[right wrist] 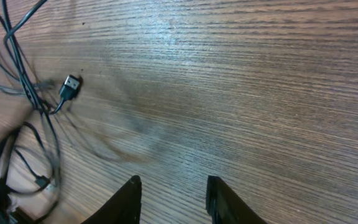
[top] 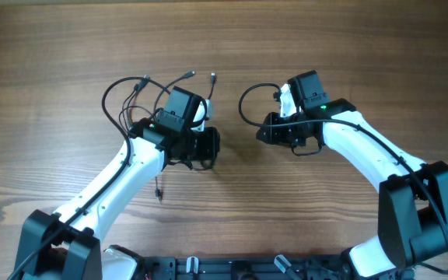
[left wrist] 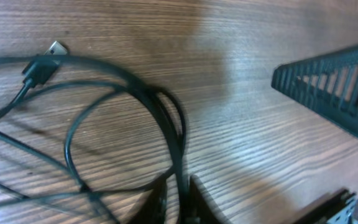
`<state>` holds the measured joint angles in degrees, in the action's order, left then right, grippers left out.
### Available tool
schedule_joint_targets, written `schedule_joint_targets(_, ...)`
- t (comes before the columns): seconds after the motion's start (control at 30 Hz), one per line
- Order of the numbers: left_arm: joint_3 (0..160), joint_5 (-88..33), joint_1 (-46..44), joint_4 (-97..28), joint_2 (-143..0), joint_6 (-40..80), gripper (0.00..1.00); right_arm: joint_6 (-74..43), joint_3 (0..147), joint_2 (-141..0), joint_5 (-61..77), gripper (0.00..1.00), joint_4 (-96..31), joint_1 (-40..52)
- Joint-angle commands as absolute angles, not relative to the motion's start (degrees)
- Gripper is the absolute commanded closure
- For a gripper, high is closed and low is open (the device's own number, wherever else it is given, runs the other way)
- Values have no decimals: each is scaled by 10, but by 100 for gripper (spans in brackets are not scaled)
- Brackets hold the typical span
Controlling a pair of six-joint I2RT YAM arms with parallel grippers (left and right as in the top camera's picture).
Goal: Untangle cables
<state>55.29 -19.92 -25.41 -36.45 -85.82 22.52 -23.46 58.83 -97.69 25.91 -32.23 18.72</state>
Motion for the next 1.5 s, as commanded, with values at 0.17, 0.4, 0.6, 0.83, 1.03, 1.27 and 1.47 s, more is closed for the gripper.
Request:
schedule_joint_targets(0.17,555,-185,-218,-367,-854,212,62,-208,586,-972,330,61,-322,188)
schedule_joint_targets(0.4,554,-138,-183,-374,-856,214,62,-212,586,-972,333,57,-319,210)
schedule_joint_targets(0.6,554,-136,-182,-369,-883,214,62,-236,586,-972,263,56,-301,256)
schedule_joint_targets(0.83,554,-136,-183,-358,-935,214,60,-288,586,-972,226,55,-298,268)
schedule_joint_targets(1.03,554,-147,-187,-318,-965,214,59,-300,586,-972,232,55,-299,268)
schedule_joint_targets(1.27,554,-147,-216,-277,-974,213,59,-302,586,-978,225,56,-297,277)
schedule_joint_targets(1.47,554,-138,-234,-270,-976,214,61,-302,586,-999,220,56,-294,296)
